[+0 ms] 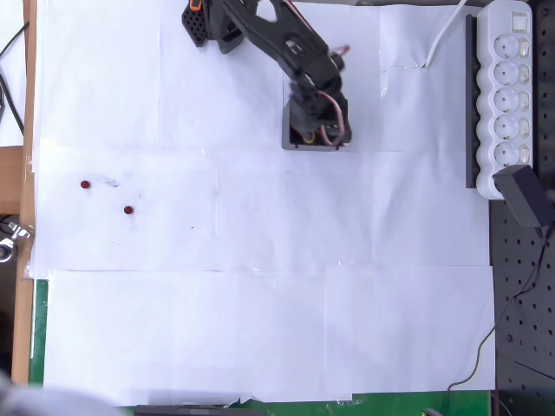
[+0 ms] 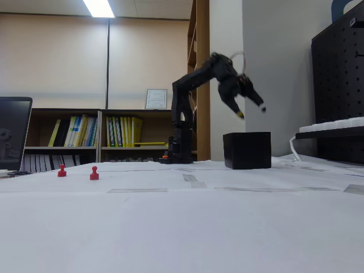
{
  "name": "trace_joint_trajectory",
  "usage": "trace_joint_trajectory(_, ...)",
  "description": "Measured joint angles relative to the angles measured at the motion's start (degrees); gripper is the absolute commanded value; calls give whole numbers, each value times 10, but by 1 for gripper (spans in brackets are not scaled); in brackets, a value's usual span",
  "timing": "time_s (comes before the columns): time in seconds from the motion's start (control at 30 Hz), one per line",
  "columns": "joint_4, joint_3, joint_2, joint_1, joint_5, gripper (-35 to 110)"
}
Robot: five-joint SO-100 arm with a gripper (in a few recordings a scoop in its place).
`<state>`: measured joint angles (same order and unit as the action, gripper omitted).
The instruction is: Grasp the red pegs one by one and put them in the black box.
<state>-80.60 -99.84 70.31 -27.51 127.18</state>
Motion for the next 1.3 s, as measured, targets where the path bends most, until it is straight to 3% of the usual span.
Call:
trace_joint_trajectory(0.1,83,138,-64,106,-78,25)
trace_joint_trajectory(0.27,369,453,-123,305,-221,25)
trace_joint_trajectory(0.47,653,639,-105,424,-355,25)
trace_joint_trajectory(0.77,808,642,41,506,-363,25)
trace_joint_trajectory(1.3,903,483,280,540,-355,24)
